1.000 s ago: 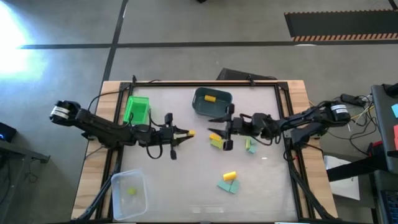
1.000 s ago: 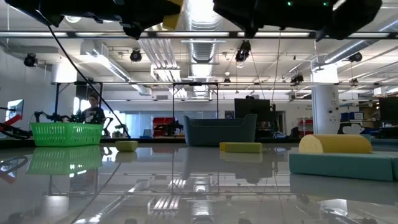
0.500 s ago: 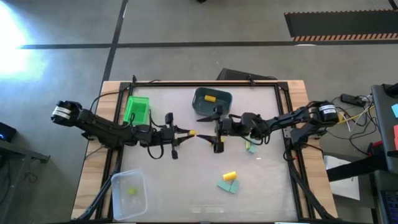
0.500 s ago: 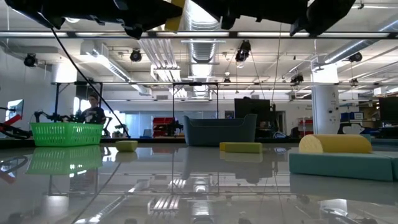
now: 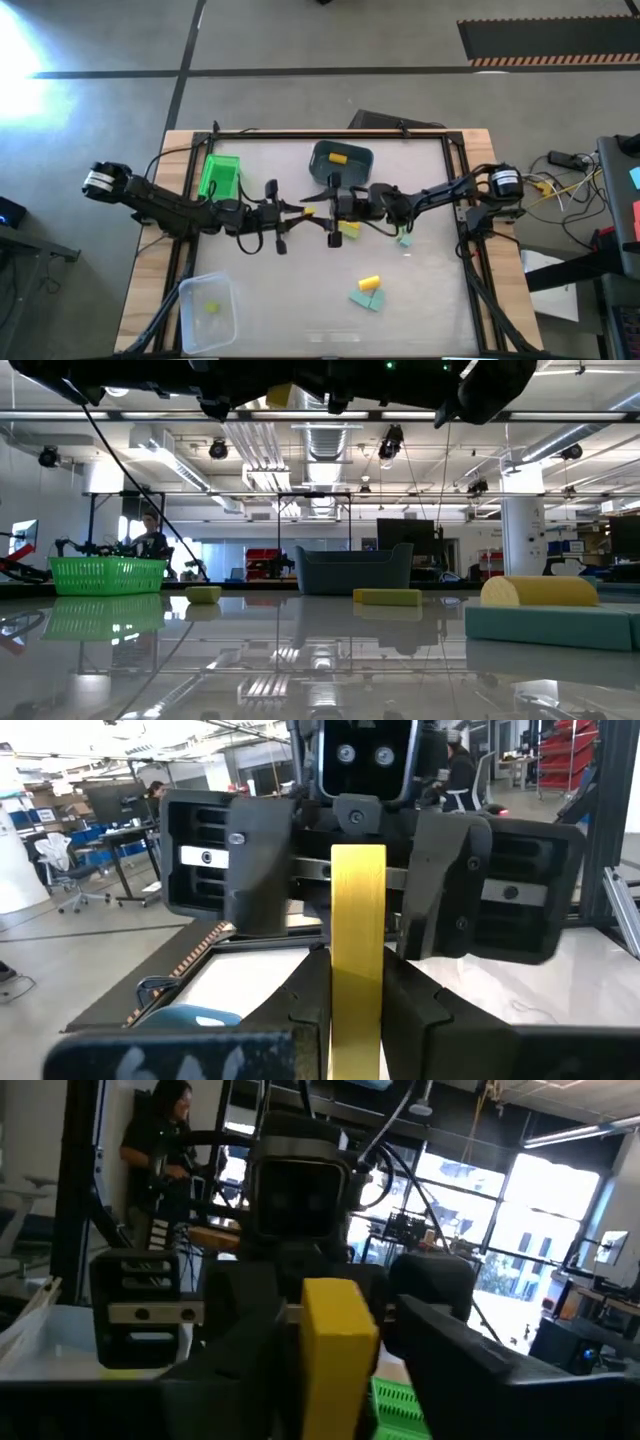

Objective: Sort & place blocks by color
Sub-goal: Put the yellow block into the blue bin

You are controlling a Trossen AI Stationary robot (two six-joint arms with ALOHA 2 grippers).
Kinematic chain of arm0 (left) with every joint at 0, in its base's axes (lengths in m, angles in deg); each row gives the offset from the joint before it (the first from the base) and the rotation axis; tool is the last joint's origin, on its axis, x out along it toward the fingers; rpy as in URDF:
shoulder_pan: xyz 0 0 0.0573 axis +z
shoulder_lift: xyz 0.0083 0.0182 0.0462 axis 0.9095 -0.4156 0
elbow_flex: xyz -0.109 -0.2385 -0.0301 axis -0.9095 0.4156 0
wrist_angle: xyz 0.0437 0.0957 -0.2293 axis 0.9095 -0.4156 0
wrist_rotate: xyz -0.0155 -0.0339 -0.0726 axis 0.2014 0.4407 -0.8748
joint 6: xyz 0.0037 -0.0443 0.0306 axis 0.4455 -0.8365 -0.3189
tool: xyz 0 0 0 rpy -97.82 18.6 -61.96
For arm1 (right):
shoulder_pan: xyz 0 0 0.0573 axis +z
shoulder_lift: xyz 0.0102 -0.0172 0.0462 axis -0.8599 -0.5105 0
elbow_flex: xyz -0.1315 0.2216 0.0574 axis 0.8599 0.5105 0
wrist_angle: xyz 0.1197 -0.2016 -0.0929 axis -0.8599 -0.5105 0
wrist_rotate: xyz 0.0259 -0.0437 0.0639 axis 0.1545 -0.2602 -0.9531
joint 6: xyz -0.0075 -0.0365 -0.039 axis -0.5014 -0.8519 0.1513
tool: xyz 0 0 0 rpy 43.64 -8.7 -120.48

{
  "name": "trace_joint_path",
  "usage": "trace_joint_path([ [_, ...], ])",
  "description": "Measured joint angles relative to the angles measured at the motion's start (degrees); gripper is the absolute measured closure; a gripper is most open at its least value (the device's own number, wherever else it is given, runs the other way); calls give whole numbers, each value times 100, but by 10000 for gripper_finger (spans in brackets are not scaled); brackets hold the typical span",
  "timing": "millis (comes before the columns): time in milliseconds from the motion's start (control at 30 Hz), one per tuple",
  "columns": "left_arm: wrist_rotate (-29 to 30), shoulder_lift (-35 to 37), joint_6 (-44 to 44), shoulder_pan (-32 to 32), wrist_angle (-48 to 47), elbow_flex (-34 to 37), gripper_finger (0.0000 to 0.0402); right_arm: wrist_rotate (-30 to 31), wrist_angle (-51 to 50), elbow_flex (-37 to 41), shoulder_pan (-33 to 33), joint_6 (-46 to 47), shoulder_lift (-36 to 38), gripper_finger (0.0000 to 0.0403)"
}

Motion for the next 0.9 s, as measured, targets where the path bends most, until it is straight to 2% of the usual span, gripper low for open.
trace_joint_path([
  [167, 13, 0, 47, 4, -16, 15, 352, -279, -10, -70, -39, -30, -62, 352],
  [200, -1, 0, 73, 4, -14, 15, 352, -334, -13, -70, -46, 2, -62, 365],
  [667, -20, 0, 14, 74, -17, 20, 344, -285, -160, -70, -73, -23, -25, 364],
  [900, 55, 0, -23, 87, -17, 24, 290, -228, -241, -70, -78, -113, -18, 364],
])
